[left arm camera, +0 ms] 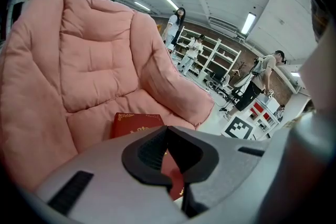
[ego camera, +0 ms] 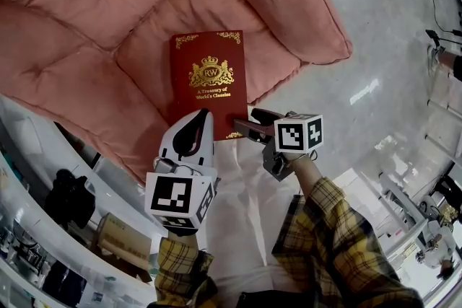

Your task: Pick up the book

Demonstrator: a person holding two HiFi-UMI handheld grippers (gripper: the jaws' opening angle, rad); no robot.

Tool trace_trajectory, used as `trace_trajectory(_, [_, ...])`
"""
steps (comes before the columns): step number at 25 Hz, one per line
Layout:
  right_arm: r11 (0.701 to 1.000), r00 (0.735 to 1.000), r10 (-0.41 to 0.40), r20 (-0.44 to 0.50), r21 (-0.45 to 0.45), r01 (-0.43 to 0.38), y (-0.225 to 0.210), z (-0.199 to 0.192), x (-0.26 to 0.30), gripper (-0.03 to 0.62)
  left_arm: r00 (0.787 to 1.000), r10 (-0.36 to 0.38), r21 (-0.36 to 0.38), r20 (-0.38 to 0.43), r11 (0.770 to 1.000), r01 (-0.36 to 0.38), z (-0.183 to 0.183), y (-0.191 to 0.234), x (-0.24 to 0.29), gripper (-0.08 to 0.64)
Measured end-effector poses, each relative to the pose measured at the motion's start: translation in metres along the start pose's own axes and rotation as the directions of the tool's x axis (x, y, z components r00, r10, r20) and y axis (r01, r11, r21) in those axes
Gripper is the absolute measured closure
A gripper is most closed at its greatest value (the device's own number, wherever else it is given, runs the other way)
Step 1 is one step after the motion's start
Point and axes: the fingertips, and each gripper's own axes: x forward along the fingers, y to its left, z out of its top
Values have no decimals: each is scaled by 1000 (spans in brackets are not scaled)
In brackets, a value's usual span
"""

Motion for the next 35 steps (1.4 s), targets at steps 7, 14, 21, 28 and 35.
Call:
trace_trajectory(7, [994, 995, 79, -58, 86, -74, -17, -10, 20, 261, 1000, -3, -2, -8, 1000, 3, -9, -1, 1, 555])
trace_trajectory(14, [964, 971, 221, -92, 173, -203, -8, -10, 34, 262, 1000, 17, -12, 2, 1000, -17, -9, 6, -6, 555])
trace_trajectory(21, [957, 962, 272, -33, 115, -266, 12, 1, 12, 264, 1000, 23, 2, 15, 1000, -23, -12, -7, -3, 555])
trace_trajectory(28, [958, 960, 276, -36, 93, -272, 34, 28, 28, 264, 1000, 20, -1, 24, 1000, -20, -2, -5, -1, 555])
trace_trajectory(35, [982, 980, 183, -75, 55, -180, 37, 36, 41, 269, 999, 40, -11, 32, 999, -40, 6, 7, -4, 555])
